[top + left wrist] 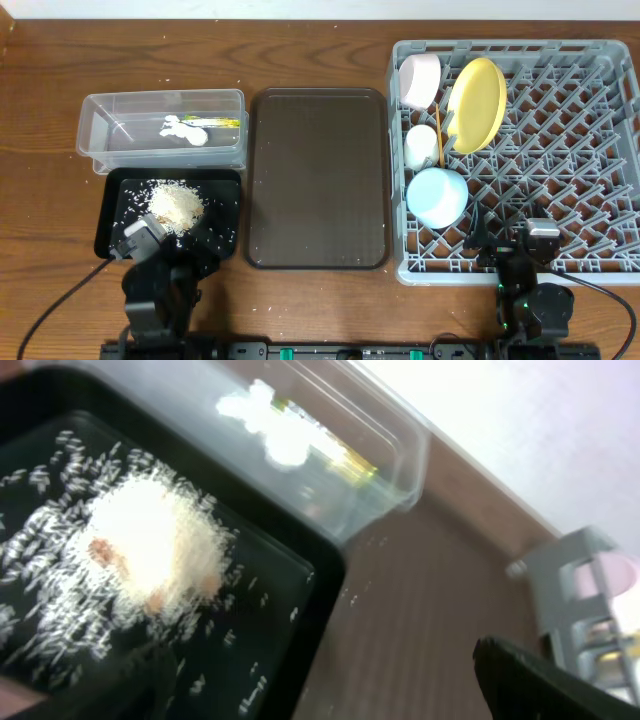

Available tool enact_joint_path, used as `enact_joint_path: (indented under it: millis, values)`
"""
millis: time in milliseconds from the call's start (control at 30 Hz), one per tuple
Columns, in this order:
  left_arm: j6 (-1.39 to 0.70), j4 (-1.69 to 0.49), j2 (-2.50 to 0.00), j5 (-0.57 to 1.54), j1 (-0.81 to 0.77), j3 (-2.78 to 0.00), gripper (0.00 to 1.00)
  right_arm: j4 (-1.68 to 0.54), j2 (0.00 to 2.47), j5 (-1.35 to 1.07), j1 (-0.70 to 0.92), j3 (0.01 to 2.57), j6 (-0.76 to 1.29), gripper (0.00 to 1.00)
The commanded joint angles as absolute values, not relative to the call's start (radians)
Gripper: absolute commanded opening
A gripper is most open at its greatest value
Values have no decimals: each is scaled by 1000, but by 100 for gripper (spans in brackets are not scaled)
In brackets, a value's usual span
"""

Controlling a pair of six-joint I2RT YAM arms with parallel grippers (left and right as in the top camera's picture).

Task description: Sort waste into correct bins and load items into the dishwasher rack

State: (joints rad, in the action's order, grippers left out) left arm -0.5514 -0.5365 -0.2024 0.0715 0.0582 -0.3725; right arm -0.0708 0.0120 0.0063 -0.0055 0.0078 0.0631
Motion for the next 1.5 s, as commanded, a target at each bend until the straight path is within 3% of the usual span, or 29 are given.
enact_joint_path:
  millis: [0,267,400,800,1033,1267,1467]
  values:
    - [-555,-427,-115,47,53,-300,98,-75,6,-1,-13,5,51,99]
    - [-555,-11,-33,47,53,-120,98,-75,6,-1,-13,5,51,99]
    - [-555,83,-18,47,52,-63,98,-75,6,-1,-13,5,51,99]
    - [-391,83,-1,33,-2,-3,98,-75,6,-1,-13,5,51,99]
    - [-240,-68,-1,33,-39,-4,98,-75,6,-1,-13,5,51,99]
    - [42,-70,-2,45,-61,-4,98,-75,6,-1,-13,5,51,99]
    - [101,-70,-2,44,-64,-4,98,-75,6,-1,-13,5,51,99]
